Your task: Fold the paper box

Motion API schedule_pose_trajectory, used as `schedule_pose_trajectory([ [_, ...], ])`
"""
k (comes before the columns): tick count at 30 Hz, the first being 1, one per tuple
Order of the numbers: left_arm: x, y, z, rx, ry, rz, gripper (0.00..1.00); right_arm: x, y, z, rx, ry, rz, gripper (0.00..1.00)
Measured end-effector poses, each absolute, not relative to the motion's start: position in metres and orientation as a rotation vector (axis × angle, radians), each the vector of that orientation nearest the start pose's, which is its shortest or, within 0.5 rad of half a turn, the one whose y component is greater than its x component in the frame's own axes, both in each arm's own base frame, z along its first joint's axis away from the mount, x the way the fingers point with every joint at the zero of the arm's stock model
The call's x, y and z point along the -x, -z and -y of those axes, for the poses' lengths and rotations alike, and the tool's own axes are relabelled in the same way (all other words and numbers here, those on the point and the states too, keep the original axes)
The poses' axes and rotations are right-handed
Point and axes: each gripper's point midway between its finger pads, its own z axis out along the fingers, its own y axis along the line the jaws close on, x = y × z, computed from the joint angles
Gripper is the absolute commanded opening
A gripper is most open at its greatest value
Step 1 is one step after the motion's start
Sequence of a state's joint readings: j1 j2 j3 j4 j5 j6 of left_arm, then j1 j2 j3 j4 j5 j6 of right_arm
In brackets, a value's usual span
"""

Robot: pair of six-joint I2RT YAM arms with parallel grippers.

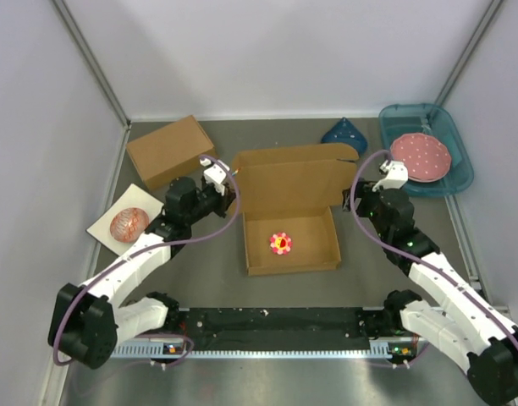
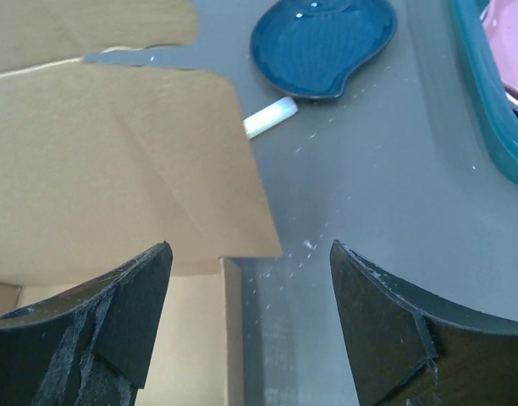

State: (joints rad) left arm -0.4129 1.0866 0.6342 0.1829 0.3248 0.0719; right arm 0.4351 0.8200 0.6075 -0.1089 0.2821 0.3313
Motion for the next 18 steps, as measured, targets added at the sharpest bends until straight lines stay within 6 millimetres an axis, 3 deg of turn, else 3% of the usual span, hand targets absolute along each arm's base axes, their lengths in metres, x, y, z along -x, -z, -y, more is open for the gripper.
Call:
schedule_pose_trajectory([
  [6, -0.328, -0.185, 0.201, -0.682, 0.524, -1.730, 0.00, -0.318, -0.178, -0.084, -0.148, -0.265, -1.826, 0.76],
  [13, -0.338, -0.182, 0.205, -0.690, 0.516, -1.722, 0.00, -0.334, -0.181, -0.094, -0.098, -0.324, -1.777, 0.77],
  [18, -0.342, -0.183, 0.207, -0.694, 0.514, -1.720, 0.00, -0.340, -0.170, -0.104, -0.043, -0.357, -1.803, 0.75],
])
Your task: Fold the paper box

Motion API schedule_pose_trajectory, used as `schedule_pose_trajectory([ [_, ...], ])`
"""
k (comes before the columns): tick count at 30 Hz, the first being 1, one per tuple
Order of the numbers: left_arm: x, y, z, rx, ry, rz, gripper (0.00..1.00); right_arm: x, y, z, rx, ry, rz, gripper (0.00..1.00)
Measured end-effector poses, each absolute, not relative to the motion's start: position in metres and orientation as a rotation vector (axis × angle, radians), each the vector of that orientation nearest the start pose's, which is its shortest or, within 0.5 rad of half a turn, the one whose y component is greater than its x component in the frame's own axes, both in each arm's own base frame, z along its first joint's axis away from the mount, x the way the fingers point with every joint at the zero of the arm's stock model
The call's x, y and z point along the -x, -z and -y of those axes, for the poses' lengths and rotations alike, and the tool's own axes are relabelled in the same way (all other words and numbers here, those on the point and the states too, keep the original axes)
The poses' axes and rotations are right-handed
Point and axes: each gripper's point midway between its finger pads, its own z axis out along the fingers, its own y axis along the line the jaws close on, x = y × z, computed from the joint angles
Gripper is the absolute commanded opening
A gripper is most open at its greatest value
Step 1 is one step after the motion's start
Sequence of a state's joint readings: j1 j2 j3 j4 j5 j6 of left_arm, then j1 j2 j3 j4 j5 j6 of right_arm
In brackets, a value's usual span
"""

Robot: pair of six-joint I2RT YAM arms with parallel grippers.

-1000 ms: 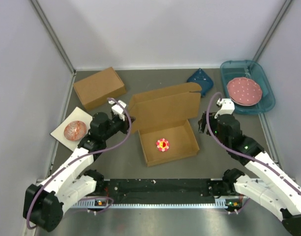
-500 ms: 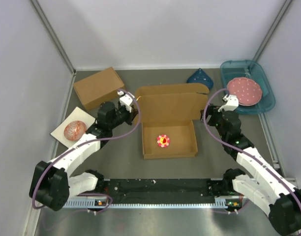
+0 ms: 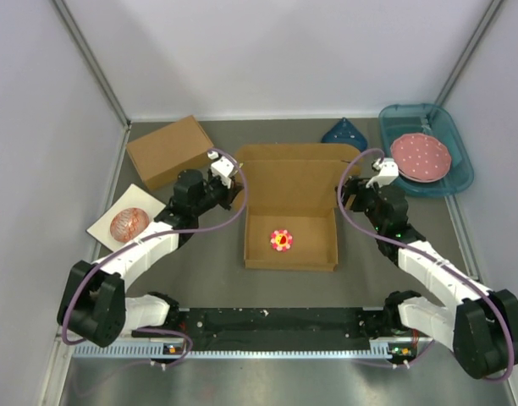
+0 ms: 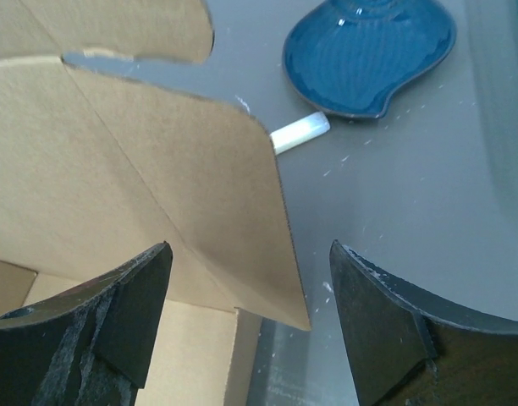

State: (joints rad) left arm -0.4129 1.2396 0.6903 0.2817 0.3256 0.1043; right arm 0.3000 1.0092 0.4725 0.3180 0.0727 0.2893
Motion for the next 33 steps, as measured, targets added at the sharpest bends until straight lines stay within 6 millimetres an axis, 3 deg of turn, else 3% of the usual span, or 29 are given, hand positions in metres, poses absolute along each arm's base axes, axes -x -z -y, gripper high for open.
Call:
schedule_pose_trajectory([
  [4, -0.344, -0.183, 0.207, -0.694, 0.514, -1.719, 0.00, -0.340, -0.157, -0.112, -0.012, -0.384, -1.845, 0.64],
  [7, -0.344, -0.182, 0.207, -0.694, 0.514, -1.720, 0.00, -0.339, -0.157, -0.115, 0.004, -0.403, -1.852, 0.52],
  [16, -0.344, -0.183, 0.206, -0.682, 0.515, -1.724, 0.00, -0.330, -0.165, -0.111, -0.013, -0.403, -1.863, 0.31],
  [24, -0.334, -0.184, 0.209, -0.650, 0.486, -1.720, 0.00, -0.319, -0.171, -0.122, 0.018, -0.425, -1.859, 0.24],
  [28, -0.324, -0.186, 0.225, -0.657, 0.460, -1.696, 0.00, -0.312, -0.171, -0.136, 0.045, -0.442, -1.862, 0.20],
  [33, -0.323, -0.188, 0.230, -0.616, 0.402, -1.691, 0.00, -0.310, -0.171, -0.136, 0.026, -0.392, -1.860, 0.15],
])
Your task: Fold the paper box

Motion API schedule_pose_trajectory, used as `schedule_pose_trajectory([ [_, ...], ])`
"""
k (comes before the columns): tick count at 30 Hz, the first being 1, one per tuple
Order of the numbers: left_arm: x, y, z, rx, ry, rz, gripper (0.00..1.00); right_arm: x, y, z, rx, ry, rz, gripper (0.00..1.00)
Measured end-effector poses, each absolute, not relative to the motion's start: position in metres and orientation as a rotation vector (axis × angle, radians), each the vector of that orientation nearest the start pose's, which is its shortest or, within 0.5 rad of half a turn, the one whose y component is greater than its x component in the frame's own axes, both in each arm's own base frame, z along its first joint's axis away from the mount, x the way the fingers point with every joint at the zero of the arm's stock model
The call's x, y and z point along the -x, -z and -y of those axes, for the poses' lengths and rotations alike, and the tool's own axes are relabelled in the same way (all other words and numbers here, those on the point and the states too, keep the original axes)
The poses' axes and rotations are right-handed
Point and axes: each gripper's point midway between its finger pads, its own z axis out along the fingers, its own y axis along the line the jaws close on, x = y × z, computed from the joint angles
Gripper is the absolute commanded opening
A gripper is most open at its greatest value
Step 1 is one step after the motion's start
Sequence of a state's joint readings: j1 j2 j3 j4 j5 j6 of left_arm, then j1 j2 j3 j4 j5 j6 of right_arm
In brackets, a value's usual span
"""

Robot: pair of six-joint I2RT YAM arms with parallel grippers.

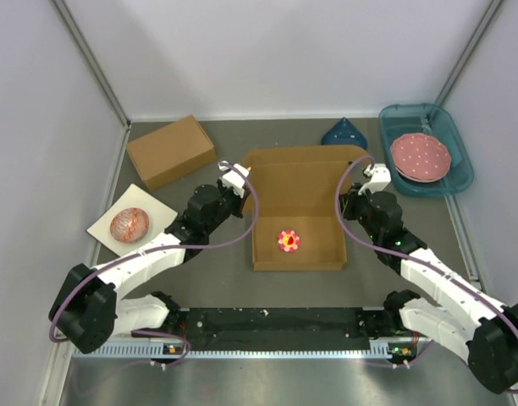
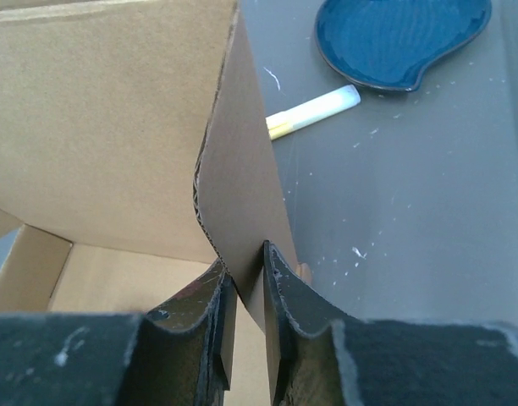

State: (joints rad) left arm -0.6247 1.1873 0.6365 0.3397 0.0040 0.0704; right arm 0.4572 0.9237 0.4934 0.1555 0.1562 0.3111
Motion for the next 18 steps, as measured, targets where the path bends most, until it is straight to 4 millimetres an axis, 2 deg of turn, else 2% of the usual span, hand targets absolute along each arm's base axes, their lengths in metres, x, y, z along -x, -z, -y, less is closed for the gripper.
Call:
schedule_pose_trajectory([
  [8, -0.324, -0.180, 0.222, -0.487, 0.372, -1.718, 0.00, -0.300, -0.170, -0.132, -0.008, -0.363, -1.875, 0.09],
  [14, -0.331, -0.179, 0.216, -0.368, 0.357, -1.734, 0.00, -0.299, -0.170, -0.145, 0.004, -0.337, -1.882, 0.05],
  [18, -0.334, -0.179, 0.212, -0.309, 0.347, -1.746, 0.00, -0.301, -0.170, -0.147, -0.001, -0.318, -1.889, 0.03],
])
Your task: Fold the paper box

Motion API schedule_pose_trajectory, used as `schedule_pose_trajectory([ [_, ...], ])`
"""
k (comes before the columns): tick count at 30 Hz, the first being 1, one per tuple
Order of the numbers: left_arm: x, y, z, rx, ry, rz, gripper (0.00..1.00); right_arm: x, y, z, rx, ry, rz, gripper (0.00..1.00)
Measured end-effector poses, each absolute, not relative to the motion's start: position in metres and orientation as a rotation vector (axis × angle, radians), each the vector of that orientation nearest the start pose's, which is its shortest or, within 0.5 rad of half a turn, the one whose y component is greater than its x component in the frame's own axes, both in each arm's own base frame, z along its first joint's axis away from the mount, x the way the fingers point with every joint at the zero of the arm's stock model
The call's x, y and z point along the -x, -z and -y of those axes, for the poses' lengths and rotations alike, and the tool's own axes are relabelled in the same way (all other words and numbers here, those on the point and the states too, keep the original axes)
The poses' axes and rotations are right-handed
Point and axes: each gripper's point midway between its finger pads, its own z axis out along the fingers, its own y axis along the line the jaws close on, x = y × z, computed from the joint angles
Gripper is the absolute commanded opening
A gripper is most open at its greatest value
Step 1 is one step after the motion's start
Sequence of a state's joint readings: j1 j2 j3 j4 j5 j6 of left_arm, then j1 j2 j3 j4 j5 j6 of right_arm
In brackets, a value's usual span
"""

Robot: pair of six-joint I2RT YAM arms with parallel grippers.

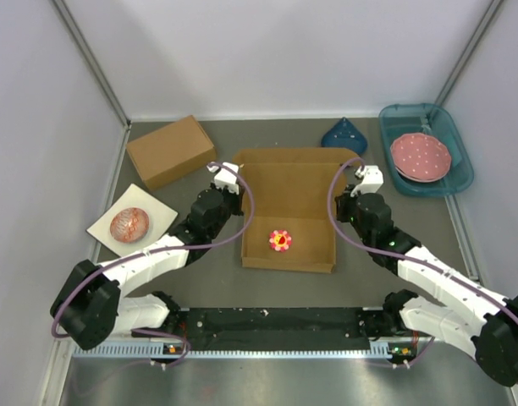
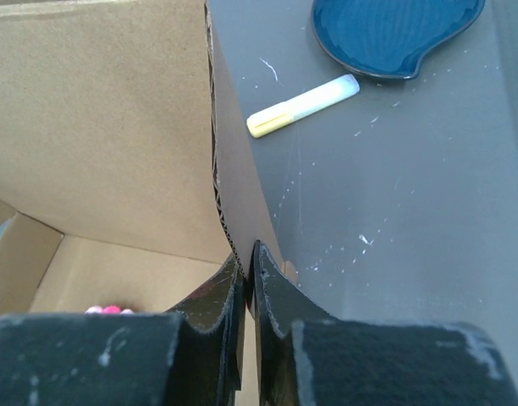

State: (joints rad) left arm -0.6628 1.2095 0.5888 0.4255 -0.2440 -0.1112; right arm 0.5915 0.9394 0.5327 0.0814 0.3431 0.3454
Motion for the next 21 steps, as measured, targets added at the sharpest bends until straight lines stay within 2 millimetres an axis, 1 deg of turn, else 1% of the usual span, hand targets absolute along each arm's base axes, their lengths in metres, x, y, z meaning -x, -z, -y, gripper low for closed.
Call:
schedule_pose_trajectory([
  [7, -0.332, -0.179, 0.213, -0.196, 0.380, -1.764, 0.00, -0.298, -0.170, -0.149, -0.024, -0.308, -1.886, 0.01],
  [16, -0.322, -0.178, 0.216, 0.015, 0.383, -1.767, 0.00, -0.290, -0.168, -0.157, -0.089, -0.260, -1.882, 0.00],
  [21, -0.317, -0.176, 0.216, 0.091, 0.396, -1.747, 0.00, -0.286, -0.167, -0.158, -0.120, -0.250, -1.880, 0.00],
])
